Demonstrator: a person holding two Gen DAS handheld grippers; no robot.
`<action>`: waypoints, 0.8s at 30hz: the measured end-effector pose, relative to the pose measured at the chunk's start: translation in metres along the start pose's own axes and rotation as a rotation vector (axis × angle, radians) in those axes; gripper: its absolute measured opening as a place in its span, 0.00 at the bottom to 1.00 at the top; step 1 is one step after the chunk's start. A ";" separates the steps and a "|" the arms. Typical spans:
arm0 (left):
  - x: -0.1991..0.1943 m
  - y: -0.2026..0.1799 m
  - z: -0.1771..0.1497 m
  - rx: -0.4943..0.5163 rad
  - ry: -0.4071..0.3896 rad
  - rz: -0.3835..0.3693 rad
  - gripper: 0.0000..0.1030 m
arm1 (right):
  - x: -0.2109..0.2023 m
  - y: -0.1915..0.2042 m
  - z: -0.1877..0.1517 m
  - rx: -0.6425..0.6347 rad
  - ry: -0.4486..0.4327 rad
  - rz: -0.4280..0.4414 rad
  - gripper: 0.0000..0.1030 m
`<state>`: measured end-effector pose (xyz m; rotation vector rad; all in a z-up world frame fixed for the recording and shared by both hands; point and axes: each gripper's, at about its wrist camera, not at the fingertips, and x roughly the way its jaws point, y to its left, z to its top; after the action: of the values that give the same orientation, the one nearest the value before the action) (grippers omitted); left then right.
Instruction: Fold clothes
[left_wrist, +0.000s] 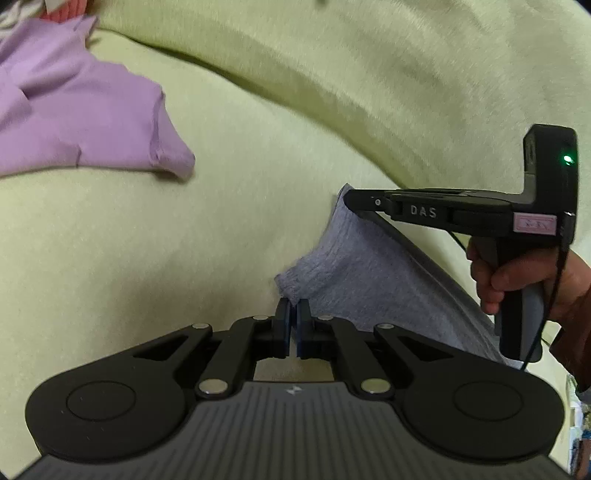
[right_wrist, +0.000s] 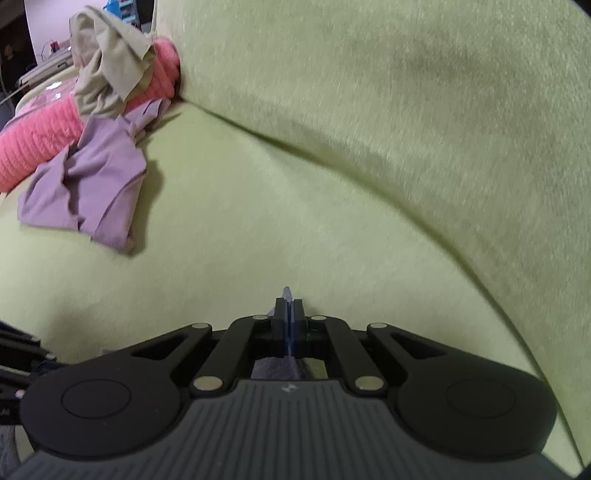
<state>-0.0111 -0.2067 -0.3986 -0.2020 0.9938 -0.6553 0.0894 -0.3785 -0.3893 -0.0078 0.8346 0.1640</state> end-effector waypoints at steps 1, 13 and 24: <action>-0.001 -0.002 0.000 0.009 -0.003 0.027 0.00 | 0.003 0.000 0.000 0.001 -0.001 -0.014 0.00; 0.003 0.004 0.009 0.055 -0.007 0.193 0.16 | -0.040 0.003 0.002 0.065 -0.162 -0.235 0.55; -0.019 -0.056 0.015 0.182 0.014 -0.014 0.16 | -0.237 -0.034 -0.170 0.381 -0.115 -0.396 0.05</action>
<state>-0.0292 -0.2421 -0.3517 -0.0444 0.9404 -0.7571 -0.1866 -0.4581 -0.3308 0.1917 0.7242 -0.3651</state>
